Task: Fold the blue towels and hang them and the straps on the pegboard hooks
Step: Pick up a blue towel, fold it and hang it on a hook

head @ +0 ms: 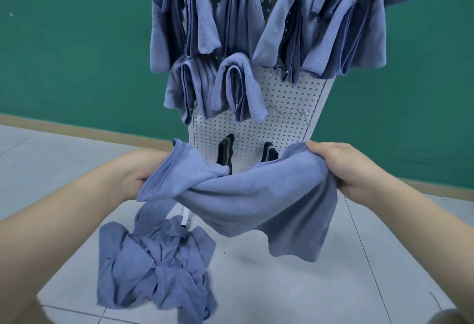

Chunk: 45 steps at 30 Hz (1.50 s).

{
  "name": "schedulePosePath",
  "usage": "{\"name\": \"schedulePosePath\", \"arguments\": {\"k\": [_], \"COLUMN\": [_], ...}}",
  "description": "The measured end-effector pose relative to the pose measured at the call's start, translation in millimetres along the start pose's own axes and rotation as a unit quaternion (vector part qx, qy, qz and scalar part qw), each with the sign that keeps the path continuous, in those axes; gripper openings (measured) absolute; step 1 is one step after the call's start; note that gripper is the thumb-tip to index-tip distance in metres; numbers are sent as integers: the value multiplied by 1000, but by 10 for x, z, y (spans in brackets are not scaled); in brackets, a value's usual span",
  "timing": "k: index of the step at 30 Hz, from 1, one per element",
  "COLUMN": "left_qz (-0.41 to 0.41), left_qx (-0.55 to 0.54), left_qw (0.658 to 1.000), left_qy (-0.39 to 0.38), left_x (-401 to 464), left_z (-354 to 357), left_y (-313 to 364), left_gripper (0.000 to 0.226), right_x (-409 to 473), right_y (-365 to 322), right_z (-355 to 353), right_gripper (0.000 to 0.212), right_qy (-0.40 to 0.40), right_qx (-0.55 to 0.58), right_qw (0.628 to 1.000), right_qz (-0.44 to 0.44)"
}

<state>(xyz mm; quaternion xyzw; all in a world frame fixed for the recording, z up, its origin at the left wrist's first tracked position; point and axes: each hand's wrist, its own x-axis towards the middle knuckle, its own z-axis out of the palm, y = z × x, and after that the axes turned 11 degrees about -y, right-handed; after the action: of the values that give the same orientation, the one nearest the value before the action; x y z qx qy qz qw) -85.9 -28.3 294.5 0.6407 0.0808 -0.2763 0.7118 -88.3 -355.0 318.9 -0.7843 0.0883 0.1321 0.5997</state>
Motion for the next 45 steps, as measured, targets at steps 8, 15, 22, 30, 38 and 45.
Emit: {"name": "schedulePosePath", "arguments": {"k": [8,15,22,30,38,45], "left_qz": [-2,-151,-107,37,113,-1], "left_qx": [-52,-3,155,38,45,-23], "left_qw": [995,988,982,999,990,1000], "left_qy": [-89,-20,30,1,-68,-3], "left_x": [51,137,85,132,176,120], "left_z": [-43,15,63,148,103,213], "left_y": [-117,-531,-536,-359,-299,-293], "left_gripper": [25,24,19,31,34,29], "right_x": [95,4,-63,29,133,129], "right_y": [147,264,255,262,253,253], "right_z": [-283,-302,-278,-285,-400,-399], "right_gripper": [42,35,28,41,46,31], "right_qy": [54,-37,-100,-95,-10,11], "right_qx": [-38,-225,-213,-114,0,14], "right_qw": [997,966,968,989,998,999], "right_qz": [30,118,87,10,-55,-32]}}
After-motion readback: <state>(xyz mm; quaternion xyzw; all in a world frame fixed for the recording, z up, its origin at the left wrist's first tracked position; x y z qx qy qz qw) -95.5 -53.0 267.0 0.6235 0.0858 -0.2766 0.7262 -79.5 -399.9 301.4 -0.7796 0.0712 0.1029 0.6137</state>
